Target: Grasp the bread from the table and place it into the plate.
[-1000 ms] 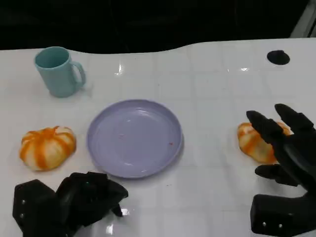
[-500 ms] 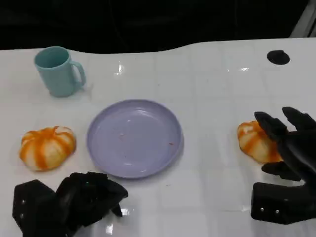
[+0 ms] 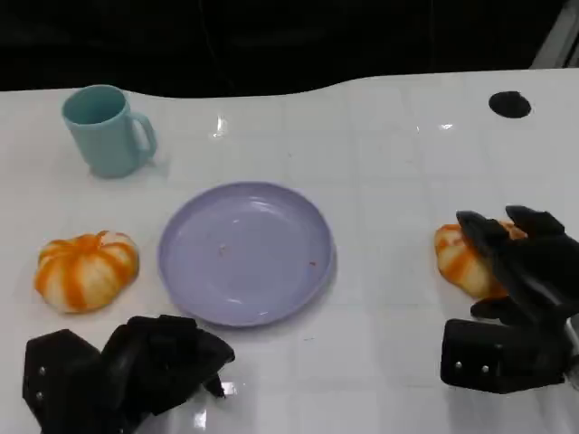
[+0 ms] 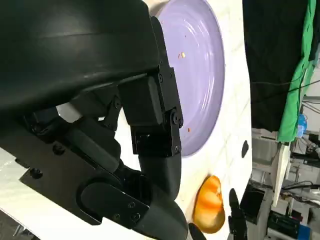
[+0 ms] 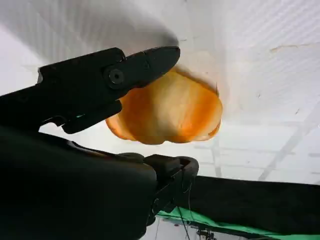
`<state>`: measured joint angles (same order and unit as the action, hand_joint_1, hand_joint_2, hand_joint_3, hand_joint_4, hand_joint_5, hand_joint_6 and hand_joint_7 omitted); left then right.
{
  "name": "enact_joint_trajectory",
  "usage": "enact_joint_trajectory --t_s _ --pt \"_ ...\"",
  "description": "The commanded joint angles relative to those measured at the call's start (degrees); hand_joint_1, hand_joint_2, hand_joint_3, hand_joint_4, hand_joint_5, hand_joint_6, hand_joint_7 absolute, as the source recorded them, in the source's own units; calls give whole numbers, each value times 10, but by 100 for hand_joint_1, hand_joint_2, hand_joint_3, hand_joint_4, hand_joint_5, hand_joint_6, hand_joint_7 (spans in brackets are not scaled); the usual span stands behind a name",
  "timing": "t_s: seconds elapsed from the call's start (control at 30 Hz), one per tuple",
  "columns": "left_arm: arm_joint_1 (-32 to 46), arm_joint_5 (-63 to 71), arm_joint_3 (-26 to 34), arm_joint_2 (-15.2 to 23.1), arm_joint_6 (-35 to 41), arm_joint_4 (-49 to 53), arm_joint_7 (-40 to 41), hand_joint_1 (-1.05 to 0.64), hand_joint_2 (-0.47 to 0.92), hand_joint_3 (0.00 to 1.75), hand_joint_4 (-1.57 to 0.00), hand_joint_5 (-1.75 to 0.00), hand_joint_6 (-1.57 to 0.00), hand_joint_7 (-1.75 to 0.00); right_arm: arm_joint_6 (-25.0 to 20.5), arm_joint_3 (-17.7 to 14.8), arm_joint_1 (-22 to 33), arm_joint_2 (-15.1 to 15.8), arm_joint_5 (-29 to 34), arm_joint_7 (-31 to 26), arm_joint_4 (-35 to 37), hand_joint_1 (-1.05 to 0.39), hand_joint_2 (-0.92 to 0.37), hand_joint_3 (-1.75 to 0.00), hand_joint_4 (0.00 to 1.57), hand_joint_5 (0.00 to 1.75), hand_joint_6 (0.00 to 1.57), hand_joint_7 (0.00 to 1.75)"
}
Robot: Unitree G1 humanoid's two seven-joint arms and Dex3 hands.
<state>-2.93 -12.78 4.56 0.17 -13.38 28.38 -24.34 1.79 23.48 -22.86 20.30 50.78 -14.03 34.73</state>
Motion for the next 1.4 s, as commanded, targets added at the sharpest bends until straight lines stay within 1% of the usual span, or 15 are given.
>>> enact_joint_trajectory --t_s 0.03,0.1,0.2,0.23,0.27,0.37,0.4,0.43,0.5,0.57,0.63,0.8,1.0,1.13,1.4 --pt "11 1 1 8 6 -1 1 -105 68 18 -91 -149 -152 -39 -1 6 -21 -1 -7 -21 27 -36 -86 -1 36 24 35 3" --pt "13 2 0 8 8 -5 3 -105 68 18 -91 -149 -152 -39 11 4 -26 -6 -16 -42 42 -32 -88 0 61 17 48 4" --pt "14 0 1 7 11 -7 2 -105 68 18 -91 -149 -153 -39 54 -5 -30 -10 -40 -84 63 -20 -87 0 101 20 82 10" --pt "14 -1 1 7 11 -7 1 -105 68 18 -91 -149 -152 -39 68 -8 -31 -11 -47 -100 69 -16 -88 0 109 39 98 10" --pt "14 -1 1 8 11 -7 0 -105 68 18 -91 -149 -152 -39 80 -9 -31 -12 -53 -113 75 -12 -89 0 104 80 114 8" --pt "14 0 1 8 12 -8 1 -105 68 18 -91 -149 -152 -39 118 -1 -36 -7 -52 -161 92 -6 -90 -8 95 154 138 18" --pt "14 0 1 8 12 -7 1 -105 68 18 -91 -149 -152 -39 131 1 -38 -6 -50 -178 98 -5 -83 -22 95 164 129 47" --pt "14 1 1 8 12 -8 2 -105 68 18 -91 -149 -152 -39 139 3 -40 -6 -46 -196 104 -6 -66 -58 94 170 108 98" --pt "14 1 1 8 13 -9 2 -105 68 18 -91 -149 -152 -39 151 4 -43 -7 -46 -217 113 -6 -49 -88 94 173 94 131" --pt "14 1 1 8 14 -9 2 -105 68 18 -91 -149 -152 -39 159 3 -45 -8 -49 -229 117 -6 -43 -102 93 174 85 151" --pt "15 2 0 8 15 -11 3 -105 68 18 -91 -149 -152 -39 166 1 -45 -9 -51 -239 117 -6 -43 -105 92 175 81 159" --pt "14 0 0 6 13 -9 1 -105 68 18 -91 -150 -152 -39 188 -1 -47 -8 -53 -271 114 -4 -40 -108 95 175 80 164" --pt "13 2 0 5 12 -7 3 -105 67 18 -91 -150 -153 -39 211 -4 -43 -10 -54 -290 81 1 -29 -124 100 175 81 169" --pt "12 0 1 5 15 -8 2 -105 67 18 -91 -150 -153 -39 217 -7 -37 -18 -63 -269 34 6 -20 -137 102 175 82 169" --pt "4 -1 5 6 12 7 4 -105 67 18 -91 -150 -152 -38 241 -18 -32 -54 -124 -191 -20 3 -15 -154 104 175 86 161"
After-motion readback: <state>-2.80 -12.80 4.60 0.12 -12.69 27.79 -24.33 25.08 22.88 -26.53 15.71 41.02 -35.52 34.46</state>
